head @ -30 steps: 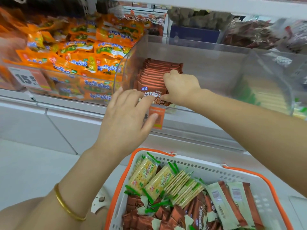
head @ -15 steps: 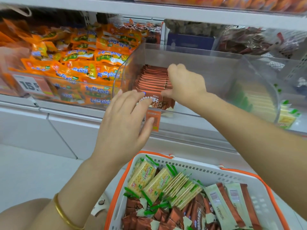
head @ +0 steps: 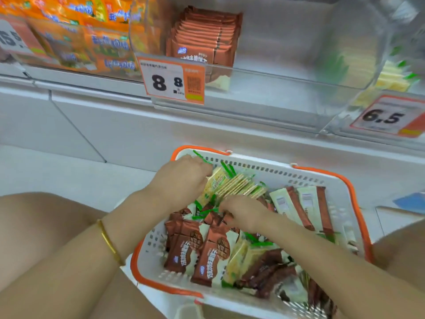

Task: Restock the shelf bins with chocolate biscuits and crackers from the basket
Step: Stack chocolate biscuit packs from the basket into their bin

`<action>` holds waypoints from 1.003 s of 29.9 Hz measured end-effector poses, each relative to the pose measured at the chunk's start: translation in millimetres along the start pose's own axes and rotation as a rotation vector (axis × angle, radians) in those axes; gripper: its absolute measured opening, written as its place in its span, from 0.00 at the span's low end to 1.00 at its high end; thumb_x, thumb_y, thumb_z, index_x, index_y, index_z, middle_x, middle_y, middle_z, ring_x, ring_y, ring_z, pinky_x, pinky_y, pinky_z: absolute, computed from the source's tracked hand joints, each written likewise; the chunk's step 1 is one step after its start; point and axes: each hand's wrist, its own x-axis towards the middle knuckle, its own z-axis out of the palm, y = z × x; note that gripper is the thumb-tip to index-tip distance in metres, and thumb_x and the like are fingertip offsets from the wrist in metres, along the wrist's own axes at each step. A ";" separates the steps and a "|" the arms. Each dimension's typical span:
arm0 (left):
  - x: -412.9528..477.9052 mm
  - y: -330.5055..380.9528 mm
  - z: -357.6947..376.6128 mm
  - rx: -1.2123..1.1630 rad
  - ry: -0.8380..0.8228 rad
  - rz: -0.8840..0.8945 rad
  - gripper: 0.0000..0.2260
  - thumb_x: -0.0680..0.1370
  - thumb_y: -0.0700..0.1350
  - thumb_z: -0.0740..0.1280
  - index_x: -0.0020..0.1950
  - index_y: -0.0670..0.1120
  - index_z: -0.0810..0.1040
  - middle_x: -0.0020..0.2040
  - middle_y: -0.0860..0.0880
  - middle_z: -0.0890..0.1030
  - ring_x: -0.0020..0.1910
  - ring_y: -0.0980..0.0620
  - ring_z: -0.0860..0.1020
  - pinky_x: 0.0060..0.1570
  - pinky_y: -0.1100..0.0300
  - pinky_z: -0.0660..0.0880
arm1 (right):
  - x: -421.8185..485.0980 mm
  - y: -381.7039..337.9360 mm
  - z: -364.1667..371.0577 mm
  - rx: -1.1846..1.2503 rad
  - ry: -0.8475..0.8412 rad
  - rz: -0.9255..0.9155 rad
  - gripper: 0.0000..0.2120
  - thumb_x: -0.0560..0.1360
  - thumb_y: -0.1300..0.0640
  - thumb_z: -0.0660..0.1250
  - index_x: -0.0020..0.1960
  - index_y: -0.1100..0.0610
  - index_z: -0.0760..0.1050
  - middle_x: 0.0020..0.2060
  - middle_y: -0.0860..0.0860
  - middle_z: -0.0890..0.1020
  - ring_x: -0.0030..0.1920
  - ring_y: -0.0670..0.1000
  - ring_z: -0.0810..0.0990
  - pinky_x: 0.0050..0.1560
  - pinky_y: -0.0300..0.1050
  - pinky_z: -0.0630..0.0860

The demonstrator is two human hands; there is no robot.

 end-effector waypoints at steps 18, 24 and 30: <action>13.0 3.8 4.2 -0.100 -0.090 0.046 0.14 0.81 0.50 0.58 0.64 0.49 0.74 0.62 0.49 0.76 0.62 0.50 0.71 0.59 0.50 0.72 | -14.1 15.1 -30.4 0.097 0.006 0.022 0.10 0.73 0.60 0.71 0.44 0.55 0.68 0.39 0.48 0.71 0.44 0.52 0.71 0.36 0.43 0.66; 16.4 3.6 -13.6 -0.309 -0.144 0.009 0.19 0.80 0.55 0.60 0.67 0.47 0.72 0.64 0.50 0.74 0.62 0.51 0.72 0.60 0.58 0.68 | -59.7 31.3 -105.6 0.737 0.206 0.118 0.12 0.72 0.66 0.71 0.41 0.55 0.69 0.38 0.51 0.80 0.37 0.47 0.80 0.30 0.35 0.75; 9.1 8.4 -54.5 -0.681 0.032 -0.014 0.05 0.77 0.48 0.67 0.45 0.46 0.78 0.36 0.50 0.79 0.33 0.56 0.78 0.39 0.55 0.77 | -79.3 20.1 -143.2 0.950 0.298 0.040 0.10 0.71 0.65 0.71 0.50 0.53 0.76 0.44 0.58 0.83 0.41 0.56 0.81 0.40 0.47 0.76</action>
